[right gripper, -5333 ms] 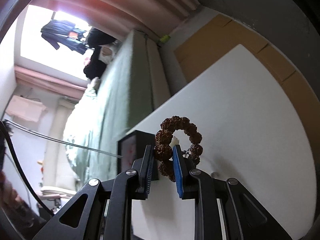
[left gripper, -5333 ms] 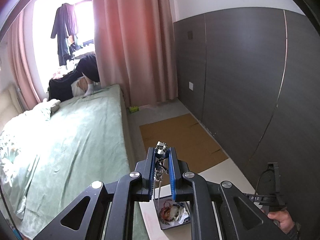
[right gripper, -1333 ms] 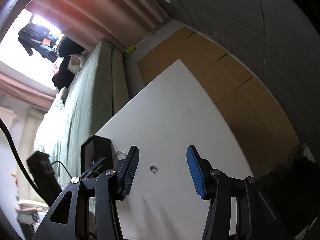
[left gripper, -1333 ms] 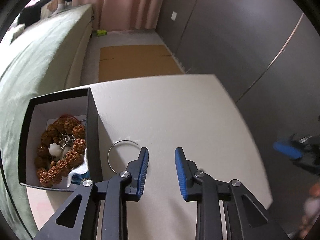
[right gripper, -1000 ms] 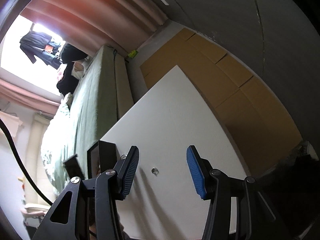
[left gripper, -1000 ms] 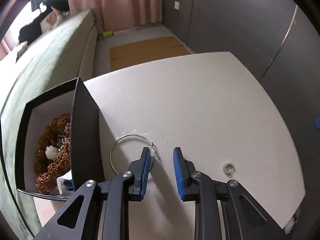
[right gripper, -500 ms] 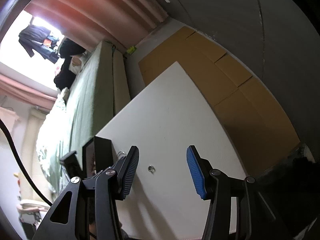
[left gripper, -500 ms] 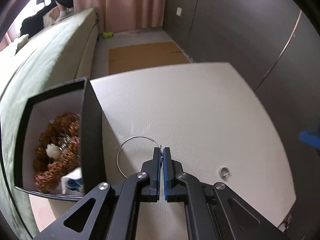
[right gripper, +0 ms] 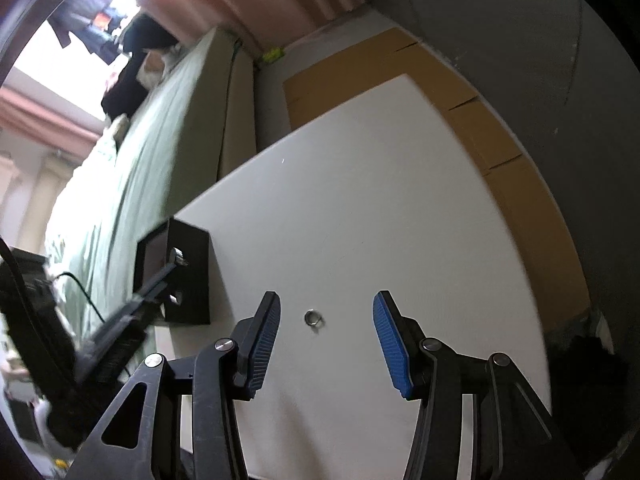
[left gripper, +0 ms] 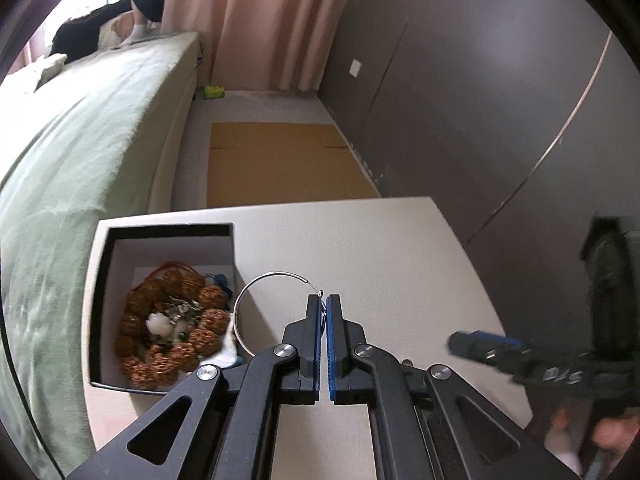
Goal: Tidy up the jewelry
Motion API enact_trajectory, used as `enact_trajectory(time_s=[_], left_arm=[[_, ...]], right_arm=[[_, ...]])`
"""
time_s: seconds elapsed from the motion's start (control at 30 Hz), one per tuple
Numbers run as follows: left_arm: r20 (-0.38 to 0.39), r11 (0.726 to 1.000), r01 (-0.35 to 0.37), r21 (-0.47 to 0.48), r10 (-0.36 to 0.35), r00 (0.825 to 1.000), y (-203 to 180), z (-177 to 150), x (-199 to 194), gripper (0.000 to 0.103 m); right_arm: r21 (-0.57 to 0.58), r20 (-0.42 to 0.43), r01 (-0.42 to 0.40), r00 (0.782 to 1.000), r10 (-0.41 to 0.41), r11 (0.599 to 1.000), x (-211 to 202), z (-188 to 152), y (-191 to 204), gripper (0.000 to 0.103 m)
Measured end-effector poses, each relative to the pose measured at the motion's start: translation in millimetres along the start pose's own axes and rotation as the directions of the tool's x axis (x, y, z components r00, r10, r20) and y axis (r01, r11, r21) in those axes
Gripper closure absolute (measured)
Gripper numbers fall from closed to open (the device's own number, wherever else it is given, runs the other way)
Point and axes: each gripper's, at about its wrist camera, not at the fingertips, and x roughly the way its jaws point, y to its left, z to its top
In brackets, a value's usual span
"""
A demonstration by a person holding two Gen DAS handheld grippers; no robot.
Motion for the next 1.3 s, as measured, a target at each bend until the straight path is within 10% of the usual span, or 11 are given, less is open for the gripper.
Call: enact_trajectory(time_s=[0.8,1.3], left_arm=[[0.084,0.993,0.024,-0.112,-0.014,0.996,55,18,-39,0.102],[0.075,0.978,0.034,-0.205,-0.019,0.997,98,20,-41,0.100]], right_arm=[[-0.357,-0.027,0.322,0.935,-0.354,0.877,60,-26,61,0.088],[-0.214,0.088,0.167,0.985,-0.152,0.963,21,-10,77,0.088]])
